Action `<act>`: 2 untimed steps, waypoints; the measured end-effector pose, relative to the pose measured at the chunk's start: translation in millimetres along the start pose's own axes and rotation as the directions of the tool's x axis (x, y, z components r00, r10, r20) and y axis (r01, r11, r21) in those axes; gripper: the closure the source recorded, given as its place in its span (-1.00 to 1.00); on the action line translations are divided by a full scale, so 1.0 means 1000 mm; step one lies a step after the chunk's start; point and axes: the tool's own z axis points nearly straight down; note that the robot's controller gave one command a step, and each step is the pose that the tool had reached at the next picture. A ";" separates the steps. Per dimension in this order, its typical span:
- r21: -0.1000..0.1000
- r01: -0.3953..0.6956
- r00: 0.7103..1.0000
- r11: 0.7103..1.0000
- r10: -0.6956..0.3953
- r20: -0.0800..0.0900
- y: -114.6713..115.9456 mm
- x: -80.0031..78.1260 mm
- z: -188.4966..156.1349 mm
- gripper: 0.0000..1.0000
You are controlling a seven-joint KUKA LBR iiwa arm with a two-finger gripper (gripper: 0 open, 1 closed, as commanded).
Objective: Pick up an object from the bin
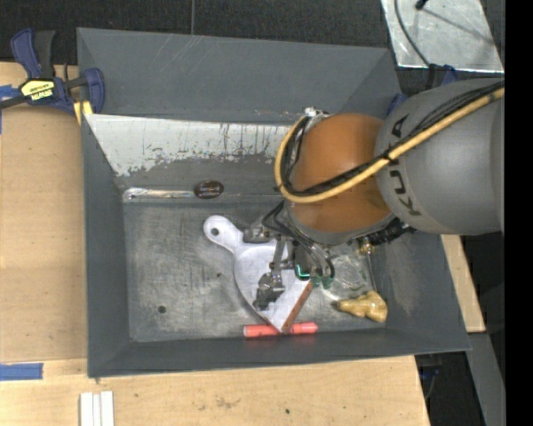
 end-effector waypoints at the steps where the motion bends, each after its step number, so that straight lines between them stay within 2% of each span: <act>1: -0.001 -0.002 1.000 1.000 0.002 0.007 0.000 -0.002 -0.003 -1.00; 2: -0.005 -0.144 0.989 0.990 0.144 0.017 0.017 -0.031 0.035 -1.00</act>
Offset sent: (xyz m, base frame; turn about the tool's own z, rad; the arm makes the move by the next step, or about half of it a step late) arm 0.0446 0.0313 -0.0699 0.2351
